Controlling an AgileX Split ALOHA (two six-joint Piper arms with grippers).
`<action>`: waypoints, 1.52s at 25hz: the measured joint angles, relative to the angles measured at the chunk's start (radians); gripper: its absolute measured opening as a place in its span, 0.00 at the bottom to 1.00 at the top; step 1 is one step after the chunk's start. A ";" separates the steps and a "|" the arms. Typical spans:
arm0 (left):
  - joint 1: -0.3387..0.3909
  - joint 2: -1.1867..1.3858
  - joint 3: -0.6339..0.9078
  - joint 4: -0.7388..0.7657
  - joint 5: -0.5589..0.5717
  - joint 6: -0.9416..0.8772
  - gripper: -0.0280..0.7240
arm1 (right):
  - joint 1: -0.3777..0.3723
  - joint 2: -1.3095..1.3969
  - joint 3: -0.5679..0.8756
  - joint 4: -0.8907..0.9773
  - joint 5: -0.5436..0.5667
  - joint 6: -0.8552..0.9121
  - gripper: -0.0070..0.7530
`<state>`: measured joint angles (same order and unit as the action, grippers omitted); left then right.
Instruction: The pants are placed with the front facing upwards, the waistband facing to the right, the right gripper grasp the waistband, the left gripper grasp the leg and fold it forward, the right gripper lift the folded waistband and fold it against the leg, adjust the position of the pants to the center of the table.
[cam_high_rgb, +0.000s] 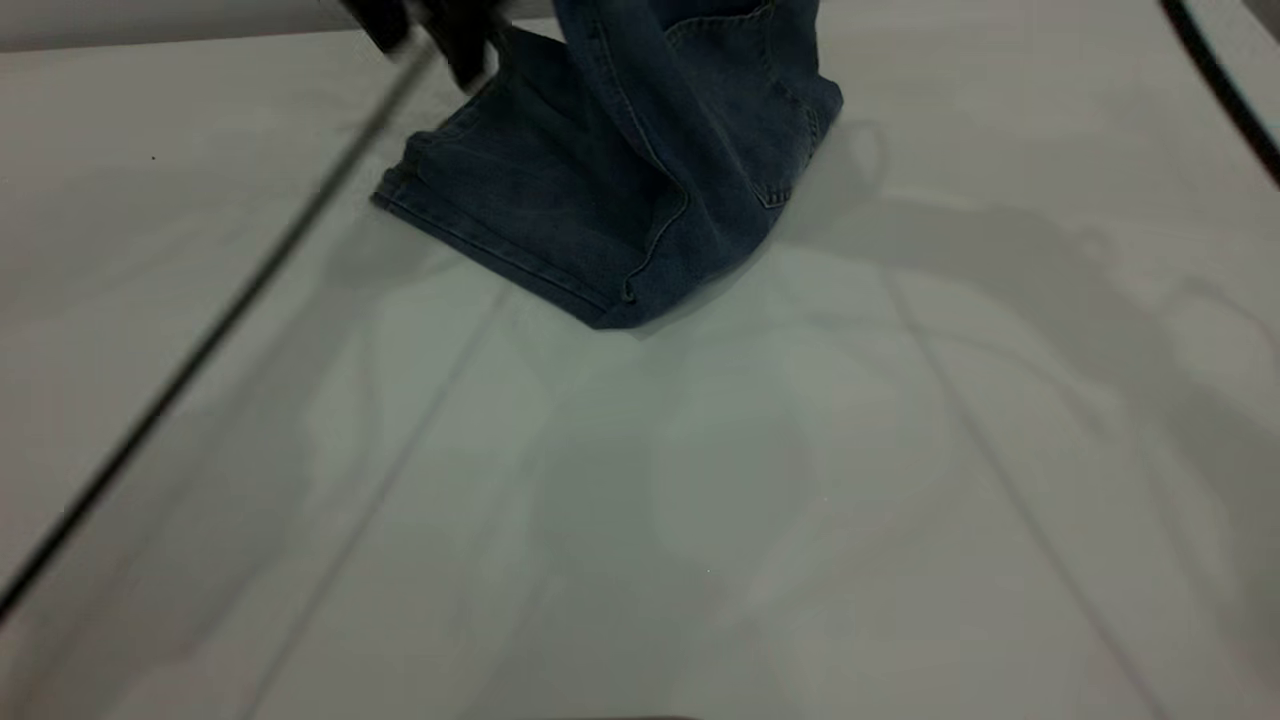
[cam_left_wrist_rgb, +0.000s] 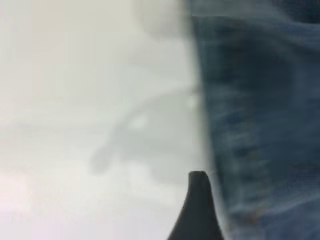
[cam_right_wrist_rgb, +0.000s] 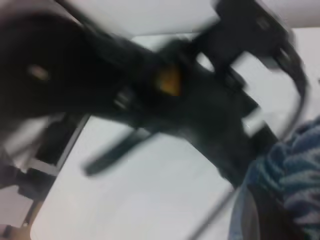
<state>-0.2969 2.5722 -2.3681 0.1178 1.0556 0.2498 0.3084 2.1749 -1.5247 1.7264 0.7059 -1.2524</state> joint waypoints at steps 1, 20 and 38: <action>0.006 -0.013 -0.019 0.035 0.016 -0.005 0.77 | 0.008 0.012 -0.001 0.026 -0.001 -0.033 0.07; 0.022 -0.036 -0.187 0.113 0.110 -0.111 0.76 | 0.100 0.249 -0.102 0.065 0.087 -0.188 0.80; 0.022 -0.047 -0.188 -0.170 0.116 -0.028 0.76 | -0.089 0.248 -0.228 -0.313 0.244 0.272 0.77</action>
<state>-0.2752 2.5248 -2.5559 -0.0521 1.1716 0.2214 0.2198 2.4230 -1.7523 1.4132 0.9501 -0.9807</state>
